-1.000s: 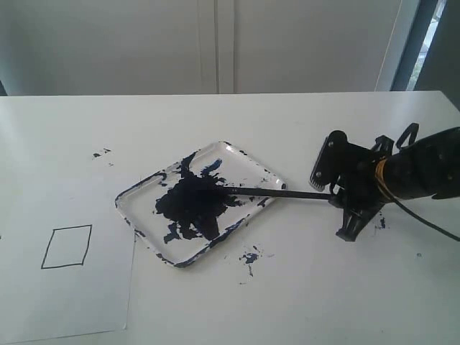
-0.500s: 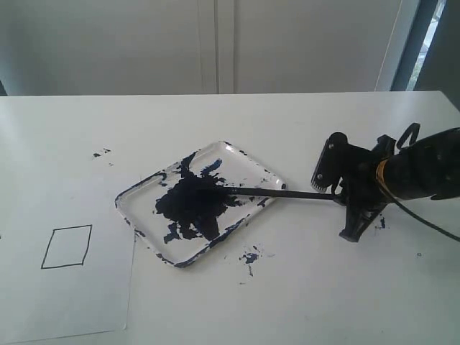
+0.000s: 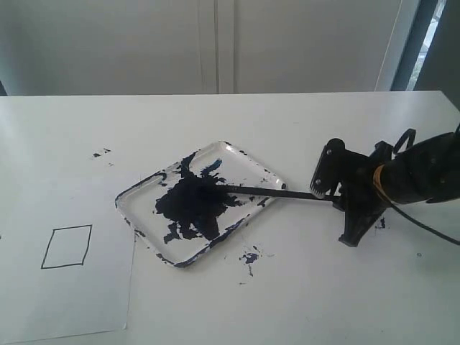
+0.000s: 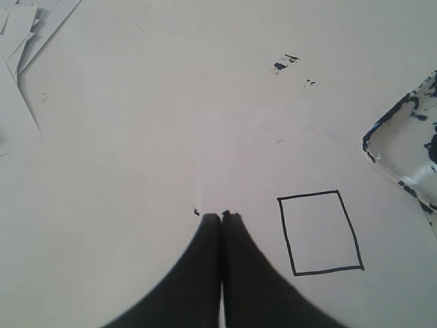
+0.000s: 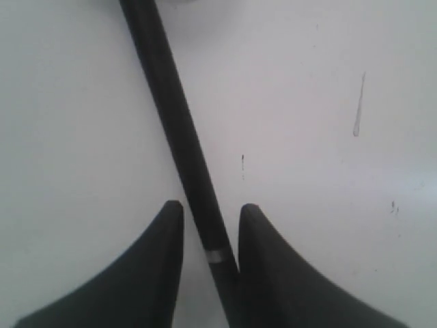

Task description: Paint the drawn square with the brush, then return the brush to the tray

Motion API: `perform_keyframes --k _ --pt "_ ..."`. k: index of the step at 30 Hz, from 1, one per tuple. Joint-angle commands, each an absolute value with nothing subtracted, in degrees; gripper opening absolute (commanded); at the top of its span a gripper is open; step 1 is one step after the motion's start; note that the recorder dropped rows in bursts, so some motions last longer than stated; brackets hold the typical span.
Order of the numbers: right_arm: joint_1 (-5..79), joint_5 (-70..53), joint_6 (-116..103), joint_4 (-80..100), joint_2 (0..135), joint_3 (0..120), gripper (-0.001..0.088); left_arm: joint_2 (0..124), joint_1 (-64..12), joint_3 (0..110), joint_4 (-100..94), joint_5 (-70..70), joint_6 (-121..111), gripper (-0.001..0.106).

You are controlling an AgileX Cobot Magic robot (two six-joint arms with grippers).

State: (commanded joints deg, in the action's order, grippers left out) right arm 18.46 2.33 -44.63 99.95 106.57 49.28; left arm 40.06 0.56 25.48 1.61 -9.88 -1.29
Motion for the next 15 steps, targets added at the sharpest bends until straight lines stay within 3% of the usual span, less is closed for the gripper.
perform_keyframes --k 6,15 --pt "18.46 -1.22 -44.51 99.95 106.57 49.31 0.0477 40.06 0.56 25.48 1.61 -9.74 -1.29 0.0" --pt "18.46 -1.12 -42.74 99.95 107.38 50.1 0.0446 40.06 0.56 25.48 1.61 -9.53 -1.29 0.0"
